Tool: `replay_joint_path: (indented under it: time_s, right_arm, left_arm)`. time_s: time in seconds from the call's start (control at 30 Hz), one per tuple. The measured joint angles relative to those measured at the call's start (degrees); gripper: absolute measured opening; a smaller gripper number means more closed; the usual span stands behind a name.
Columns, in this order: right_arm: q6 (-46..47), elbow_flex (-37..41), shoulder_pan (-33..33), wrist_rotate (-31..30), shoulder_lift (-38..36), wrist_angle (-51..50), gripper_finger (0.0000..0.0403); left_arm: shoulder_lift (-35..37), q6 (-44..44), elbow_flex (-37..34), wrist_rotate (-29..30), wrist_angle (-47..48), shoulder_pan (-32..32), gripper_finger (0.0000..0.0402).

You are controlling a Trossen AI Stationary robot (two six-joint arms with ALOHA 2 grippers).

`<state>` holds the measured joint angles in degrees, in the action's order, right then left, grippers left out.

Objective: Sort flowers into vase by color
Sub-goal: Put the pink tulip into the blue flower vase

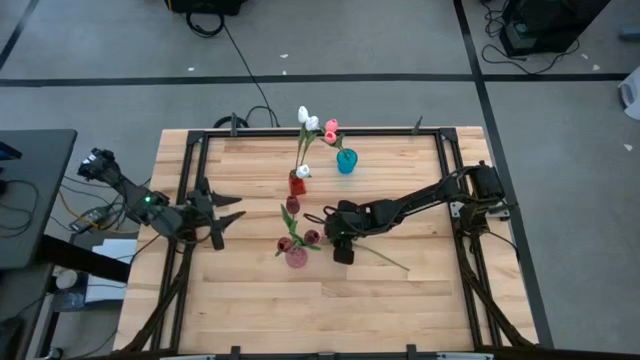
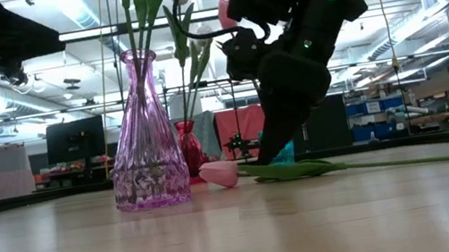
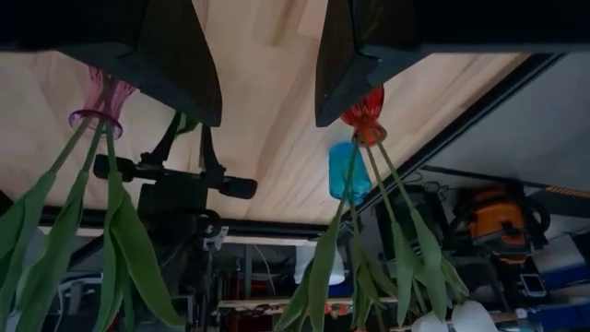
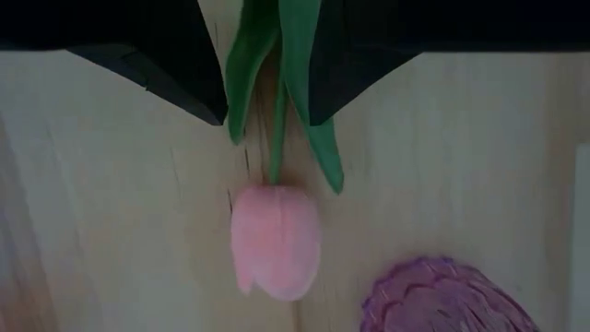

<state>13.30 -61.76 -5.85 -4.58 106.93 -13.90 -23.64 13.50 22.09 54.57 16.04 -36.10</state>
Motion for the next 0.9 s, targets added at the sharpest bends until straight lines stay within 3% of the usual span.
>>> replay_joint_path:
  time_s: [0.4, 0.77, 0.9]
  right_arm:
    - [-1.3, 1.7, 0.3, 1.8, -0.1, -3.9, 0.0147]
    - [4.1, 1.7, 0.4, 1.5, -0.1, -5.4, 0.0018]
    - [5.4, 1.6, 0.8, 1.7, -0.2, -5.7, 0.0015]
  left_arm:
    - [0.0, 3.9, 0.0, -1.4, 0.8, 0.0, 0.0182]
    - [0.0, 5.1, 0.0, -1.6, 0.1, 0.0, 0.0182]
    - [0.0, 5.0, 0.0, -1.8, 0.6, 0.0, 0.0182]
